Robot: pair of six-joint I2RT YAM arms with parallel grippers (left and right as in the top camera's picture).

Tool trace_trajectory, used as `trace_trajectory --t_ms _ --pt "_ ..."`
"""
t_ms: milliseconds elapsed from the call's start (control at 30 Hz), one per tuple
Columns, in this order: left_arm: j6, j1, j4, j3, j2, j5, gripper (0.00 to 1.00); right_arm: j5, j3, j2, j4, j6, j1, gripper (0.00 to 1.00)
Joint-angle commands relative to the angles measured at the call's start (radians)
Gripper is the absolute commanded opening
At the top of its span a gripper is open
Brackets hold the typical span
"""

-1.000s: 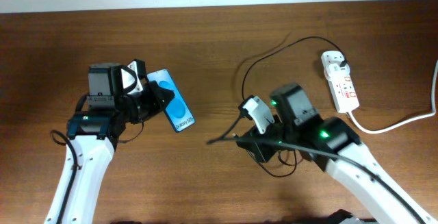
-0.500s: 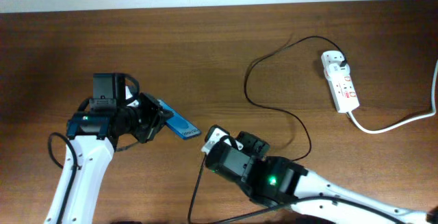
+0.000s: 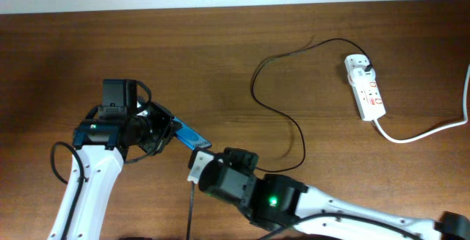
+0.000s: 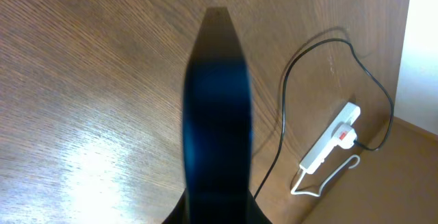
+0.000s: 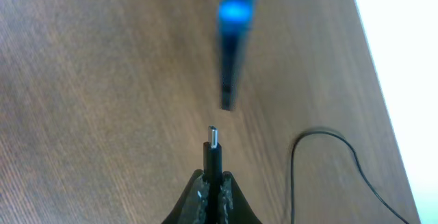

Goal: Plug charger to phone and switch on socket
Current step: 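Carry the plug with the right gripper toward the phone's bottom port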

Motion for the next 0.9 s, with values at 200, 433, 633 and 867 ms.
trace_trajectory --t_ms 200,433,633,867 --pt "-0.011 -0.042 0.001 0.009 -0.005 -0.068 0.0 0.071 0.019 0.042 0.045 -0.029 0.025 0.04" --pt "-0.011 -0.05 -0.015 0.009 -0.005 -0.074 0.0 0.071 0.019 0.045 0.075 -0.029 0.025 0.04" --pt "-0.008 -0.05 -0.021 0.009 -0.005 -0.074 0.0 0.071 0.019 0.073 0.087 -0.029 0.025 0.04" --pt "-0.008 -0.05 -0.037 0.009 -0.005 -0.074 0.0 0.095 0.019 0.126 0.099 -0.029 0.024 0.04"
